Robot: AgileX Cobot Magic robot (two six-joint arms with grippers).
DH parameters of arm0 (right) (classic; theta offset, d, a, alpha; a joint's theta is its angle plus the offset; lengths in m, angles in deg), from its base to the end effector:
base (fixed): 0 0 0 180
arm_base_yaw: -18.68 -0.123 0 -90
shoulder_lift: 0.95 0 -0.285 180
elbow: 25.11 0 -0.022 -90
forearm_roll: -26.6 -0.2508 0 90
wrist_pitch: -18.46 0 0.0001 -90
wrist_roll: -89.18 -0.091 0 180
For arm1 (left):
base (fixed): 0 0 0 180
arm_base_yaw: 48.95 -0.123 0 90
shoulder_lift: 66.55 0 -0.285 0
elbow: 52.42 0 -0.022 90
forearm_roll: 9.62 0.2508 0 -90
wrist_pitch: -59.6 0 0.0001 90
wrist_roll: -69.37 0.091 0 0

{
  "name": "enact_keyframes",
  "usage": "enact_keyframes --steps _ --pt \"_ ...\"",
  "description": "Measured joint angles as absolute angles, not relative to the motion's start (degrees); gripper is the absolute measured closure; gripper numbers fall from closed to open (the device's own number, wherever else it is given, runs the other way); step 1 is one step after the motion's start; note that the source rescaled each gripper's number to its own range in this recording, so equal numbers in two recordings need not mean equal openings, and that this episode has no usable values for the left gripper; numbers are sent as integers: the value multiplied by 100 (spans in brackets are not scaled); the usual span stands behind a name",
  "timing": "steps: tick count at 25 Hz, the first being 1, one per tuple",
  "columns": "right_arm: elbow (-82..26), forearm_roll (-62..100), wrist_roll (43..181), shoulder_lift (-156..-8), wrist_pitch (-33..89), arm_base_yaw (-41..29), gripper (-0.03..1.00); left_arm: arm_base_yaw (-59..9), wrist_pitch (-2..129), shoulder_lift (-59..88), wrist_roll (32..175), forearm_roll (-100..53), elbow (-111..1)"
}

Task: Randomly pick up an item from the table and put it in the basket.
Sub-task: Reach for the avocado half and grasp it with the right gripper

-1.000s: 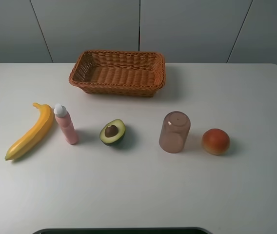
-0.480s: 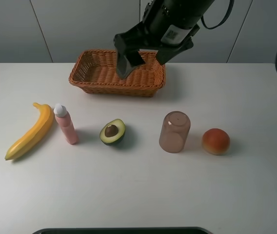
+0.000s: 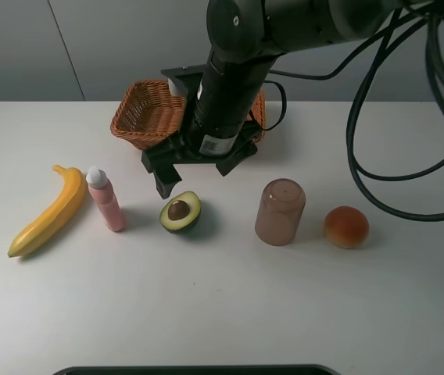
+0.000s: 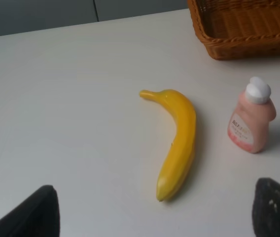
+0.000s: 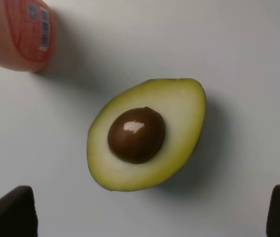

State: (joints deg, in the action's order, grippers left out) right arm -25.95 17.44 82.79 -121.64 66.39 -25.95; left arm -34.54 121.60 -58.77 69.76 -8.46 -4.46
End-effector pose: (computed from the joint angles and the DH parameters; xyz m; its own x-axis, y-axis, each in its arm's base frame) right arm 0.2725 0.2841 0.1741 -0.8336 -0.5195 -0.1876 -0.5478 0.8212 0.1599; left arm -0.0064 0.0033 0.2785 -0.4469 0.1317 -0.8849 0.2408 0.9703 0.0228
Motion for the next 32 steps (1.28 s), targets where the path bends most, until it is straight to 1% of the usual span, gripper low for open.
enact_keyframes --steps 4,14,20,32 --pt "-2595 1798 8160 -12485 6486 -2595 -3 -3454 12160 -5877 6976 -846 -446" --pt "-2595 1337 8276 -12940 6141 -2623 -3 -3454 12160 -5877 6976 -846 -446" --pt "-2595 1201 8335 -13086 5945 -2750 -3 -3454 12160 -5877 6976 -846 -446" --pt "-2595 1083 8359 -13353 5788 -2750 -3 -3454 12160 -5877 6937 -846 -446"
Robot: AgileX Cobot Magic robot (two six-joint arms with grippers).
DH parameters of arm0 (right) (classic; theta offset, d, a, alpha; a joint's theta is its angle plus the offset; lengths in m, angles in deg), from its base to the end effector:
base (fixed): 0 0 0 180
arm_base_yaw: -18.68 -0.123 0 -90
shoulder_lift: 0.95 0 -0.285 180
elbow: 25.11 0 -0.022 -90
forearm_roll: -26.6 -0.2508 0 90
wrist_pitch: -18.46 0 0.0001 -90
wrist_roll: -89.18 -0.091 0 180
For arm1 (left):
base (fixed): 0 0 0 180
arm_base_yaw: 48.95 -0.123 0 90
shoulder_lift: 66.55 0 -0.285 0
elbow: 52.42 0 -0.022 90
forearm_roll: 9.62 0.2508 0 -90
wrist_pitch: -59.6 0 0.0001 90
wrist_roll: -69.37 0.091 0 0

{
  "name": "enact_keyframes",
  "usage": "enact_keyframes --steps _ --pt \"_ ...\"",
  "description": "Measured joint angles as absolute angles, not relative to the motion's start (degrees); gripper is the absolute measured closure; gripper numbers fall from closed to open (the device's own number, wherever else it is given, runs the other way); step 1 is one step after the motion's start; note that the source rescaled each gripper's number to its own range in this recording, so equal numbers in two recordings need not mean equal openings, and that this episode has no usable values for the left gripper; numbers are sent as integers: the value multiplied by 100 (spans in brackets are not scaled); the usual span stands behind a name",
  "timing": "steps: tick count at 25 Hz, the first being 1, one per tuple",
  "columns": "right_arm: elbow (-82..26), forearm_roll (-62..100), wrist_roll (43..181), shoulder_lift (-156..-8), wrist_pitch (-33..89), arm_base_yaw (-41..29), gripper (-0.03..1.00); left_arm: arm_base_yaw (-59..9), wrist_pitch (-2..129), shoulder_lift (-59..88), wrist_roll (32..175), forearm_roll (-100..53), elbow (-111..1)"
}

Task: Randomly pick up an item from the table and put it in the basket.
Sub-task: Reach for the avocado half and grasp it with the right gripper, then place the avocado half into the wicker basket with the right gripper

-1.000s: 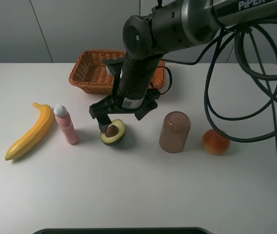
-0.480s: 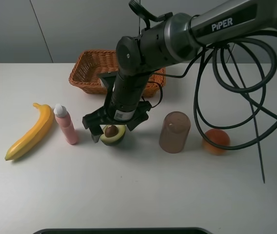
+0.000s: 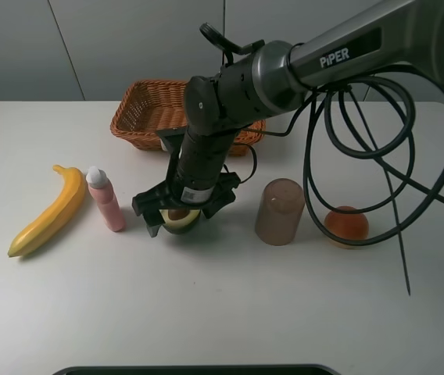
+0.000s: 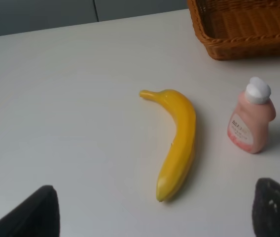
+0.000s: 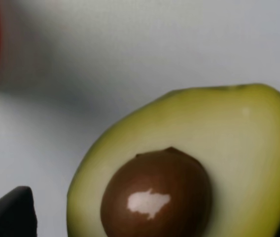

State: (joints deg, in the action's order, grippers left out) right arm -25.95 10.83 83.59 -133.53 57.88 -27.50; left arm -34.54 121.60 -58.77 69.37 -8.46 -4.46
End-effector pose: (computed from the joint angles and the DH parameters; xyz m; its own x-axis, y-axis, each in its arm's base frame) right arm 0.2725 0.3067 0.0940 -0.8738 -0.4734 -0.1116 -0.4863 0.8470 0.2147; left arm -0.0064 0.0033 0.2785 -0.4485 0.1251 -0.8850 0.2378 0.9712 0.0167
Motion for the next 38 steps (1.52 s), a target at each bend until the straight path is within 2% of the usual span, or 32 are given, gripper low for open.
enact_keyframes --steps 5,6,7,8,9,25,32,38 --pt "-2595 1083 8359 -13353 5775 -2750 -2 -3454 12160 -5877 6976 -846 -446" --pt "-2595 1083 8371 -13353 5775 -2750 9 -3454 12160 -5877 6976 -846 -446" --pt "-2595 1083 8371 -13353 5775 -2750 33 -3454 12160 -5877 6976 -846 -446" --pt "-2595 1083 8371 -13353 5775 -2750 68 -3454 12160 -5877 6976 -846 -446" --pt "-2606 1083 8371 -13353 5764 -2750 97 -3454 12160 -5877 6976 -846 -446" --pt "-2608 1253 8361 -13246 5821 -2750 97 -3454 12160 -5877 6976 -846 -446" --pt "-2684 2166 8019 -11679 5930 -2702 97 -3454 12160 -5877 6976 -846 -446" --pt "-3393 3551 7799 -10519 5884 -2408 97 -3454 12160 -5877 6976 -846 -446"
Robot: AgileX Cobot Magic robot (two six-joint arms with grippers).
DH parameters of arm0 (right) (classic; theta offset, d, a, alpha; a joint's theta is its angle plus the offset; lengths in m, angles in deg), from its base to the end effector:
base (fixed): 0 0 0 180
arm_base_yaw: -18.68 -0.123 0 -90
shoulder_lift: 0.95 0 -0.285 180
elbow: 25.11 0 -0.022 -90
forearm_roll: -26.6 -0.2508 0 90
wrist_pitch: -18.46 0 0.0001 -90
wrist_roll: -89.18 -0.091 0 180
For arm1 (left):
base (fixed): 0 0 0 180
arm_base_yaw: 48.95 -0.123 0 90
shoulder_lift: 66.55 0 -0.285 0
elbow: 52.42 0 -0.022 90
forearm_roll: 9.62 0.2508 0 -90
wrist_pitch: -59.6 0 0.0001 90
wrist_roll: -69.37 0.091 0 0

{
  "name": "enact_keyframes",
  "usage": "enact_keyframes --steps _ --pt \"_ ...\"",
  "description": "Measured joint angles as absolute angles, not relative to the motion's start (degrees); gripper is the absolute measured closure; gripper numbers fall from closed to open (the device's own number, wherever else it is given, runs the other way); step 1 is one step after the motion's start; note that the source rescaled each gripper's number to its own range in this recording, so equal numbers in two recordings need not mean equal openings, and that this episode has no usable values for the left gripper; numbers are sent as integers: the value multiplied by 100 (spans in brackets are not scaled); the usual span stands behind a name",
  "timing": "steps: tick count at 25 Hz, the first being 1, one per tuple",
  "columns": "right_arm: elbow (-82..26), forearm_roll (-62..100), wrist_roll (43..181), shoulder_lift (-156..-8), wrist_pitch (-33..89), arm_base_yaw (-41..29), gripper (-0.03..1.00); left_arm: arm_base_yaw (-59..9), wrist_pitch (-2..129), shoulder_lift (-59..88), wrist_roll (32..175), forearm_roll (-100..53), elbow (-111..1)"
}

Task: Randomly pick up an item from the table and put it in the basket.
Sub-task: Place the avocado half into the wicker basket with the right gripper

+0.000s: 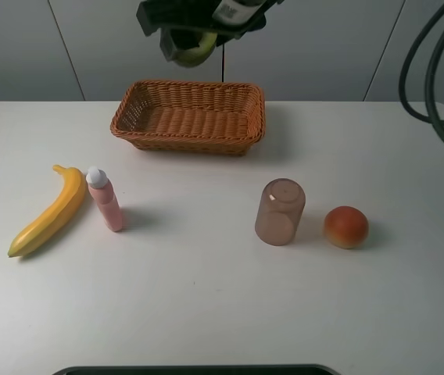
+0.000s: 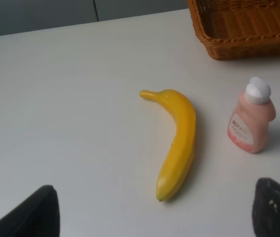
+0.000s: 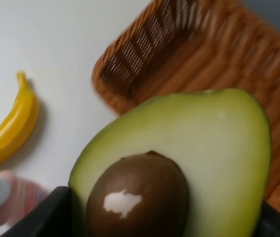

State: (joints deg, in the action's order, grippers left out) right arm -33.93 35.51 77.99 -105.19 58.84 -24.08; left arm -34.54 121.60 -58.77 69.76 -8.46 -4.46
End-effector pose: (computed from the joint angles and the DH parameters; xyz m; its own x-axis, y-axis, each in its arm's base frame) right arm 0.2891 0.2549 0.3329 -0.5694 -0.4230 -0.7049 -0.5820 0.8130 -0.0177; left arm -0.0064 0.0033 0.2785 -0.4469 0.1317 -0.8849 0.2408 0.9703 0.0228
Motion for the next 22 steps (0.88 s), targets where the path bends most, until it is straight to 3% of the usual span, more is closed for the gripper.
enact_keyframes --steps 10,22 --pt "-4517 4729 7713 -11398 4832 -1447 97 -3454 12160 -5877 6976 -846 -446" --pt "-4938 3937 7956 -13824 4771 -1274 97 -3454 12160 -5877 6976 -846 -446"
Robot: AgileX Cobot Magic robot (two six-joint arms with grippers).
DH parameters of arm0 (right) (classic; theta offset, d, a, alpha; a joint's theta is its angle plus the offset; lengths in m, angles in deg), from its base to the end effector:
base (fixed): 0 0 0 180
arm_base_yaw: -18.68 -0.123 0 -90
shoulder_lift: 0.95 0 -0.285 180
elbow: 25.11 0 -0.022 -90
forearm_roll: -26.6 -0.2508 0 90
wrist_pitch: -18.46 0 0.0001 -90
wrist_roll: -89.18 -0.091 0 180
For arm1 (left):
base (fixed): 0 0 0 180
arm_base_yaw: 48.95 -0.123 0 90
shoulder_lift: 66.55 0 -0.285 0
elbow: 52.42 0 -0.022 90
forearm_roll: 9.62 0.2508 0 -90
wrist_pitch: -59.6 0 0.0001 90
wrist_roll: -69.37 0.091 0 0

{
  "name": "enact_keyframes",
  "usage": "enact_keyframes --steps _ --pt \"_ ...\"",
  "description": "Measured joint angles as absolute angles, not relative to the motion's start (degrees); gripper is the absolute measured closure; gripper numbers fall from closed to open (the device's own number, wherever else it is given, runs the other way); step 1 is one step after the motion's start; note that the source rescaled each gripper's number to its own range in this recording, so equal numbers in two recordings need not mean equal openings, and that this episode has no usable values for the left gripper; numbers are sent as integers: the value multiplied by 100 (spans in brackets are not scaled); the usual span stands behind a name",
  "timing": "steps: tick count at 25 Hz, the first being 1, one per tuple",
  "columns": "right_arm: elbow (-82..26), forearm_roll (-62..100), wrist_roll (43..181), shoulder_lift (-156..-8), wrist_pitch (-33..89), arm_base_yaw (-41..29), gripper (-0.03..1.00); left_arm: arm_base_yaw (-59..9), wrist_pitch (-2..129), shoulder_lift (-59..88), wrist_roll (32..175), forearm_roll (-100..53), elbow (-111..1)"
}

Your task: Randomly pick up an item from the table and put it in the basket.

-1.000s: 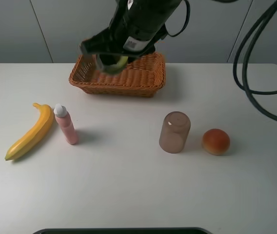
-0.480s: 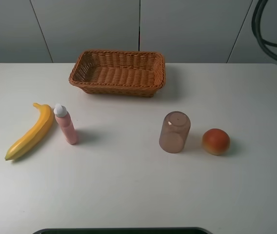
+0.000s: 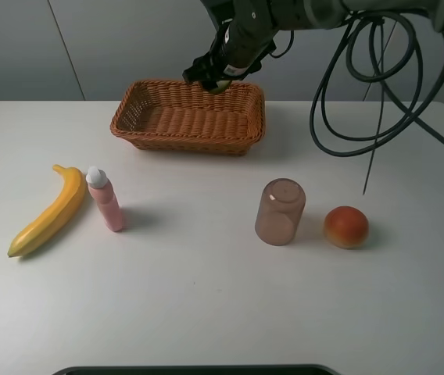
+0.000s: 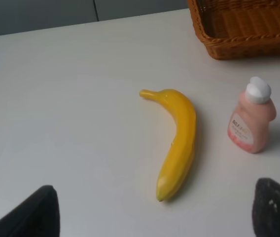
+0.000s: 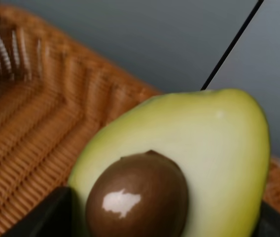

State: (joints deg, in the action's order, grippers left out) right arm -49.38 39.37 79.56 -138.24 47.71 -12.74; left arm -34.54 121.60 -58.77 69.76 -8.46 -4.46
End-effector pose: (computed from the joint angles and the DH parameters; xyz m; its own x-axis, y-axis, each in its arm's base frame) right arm 0.4360 0.2548 0.1675 -0.6565 -0.4329 -0.6177 -0.4792 0.8718 -0.1016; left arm -0.0064 0.0033 0.2785 -0.4469 0.1317 -0.8849 0.2408 0.9703 0.0228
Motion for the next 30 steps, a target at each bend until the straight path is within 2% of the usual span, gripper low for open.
enact_keyframes --steps 14,15,16,17,18,20,30 --pt "-4966 3457 8261 -14160 4857 -1274 97 -3454 12160 -5877 6976 -846 -446" --pt "-4966 3457 8274 -14160 4857 -1274 79 -3454 12160 -5877 6976 -846 -446" --pt "-4966 3457 8299 -14160 4857 -1274 38 -3454 12160 -5877 6976 -846 -446" --pt "-4966 3457 8313 -14160 4857 -1274 18 -3454 12160 -5877 6937 -846 -446" --pt "-4966 3457 8313 -14160 4857 -1274 7 -3454 12160 -5877 6937 -846 -446" --pt "-4966 3457 8336 -14160 4857 -1274 0 -3454 12160 -5877 6937 -846 -446" --pt "-5001 3457 8336 -14082 5126 -1274 -1 -3454 12160 -5877 6937 -846 -446"
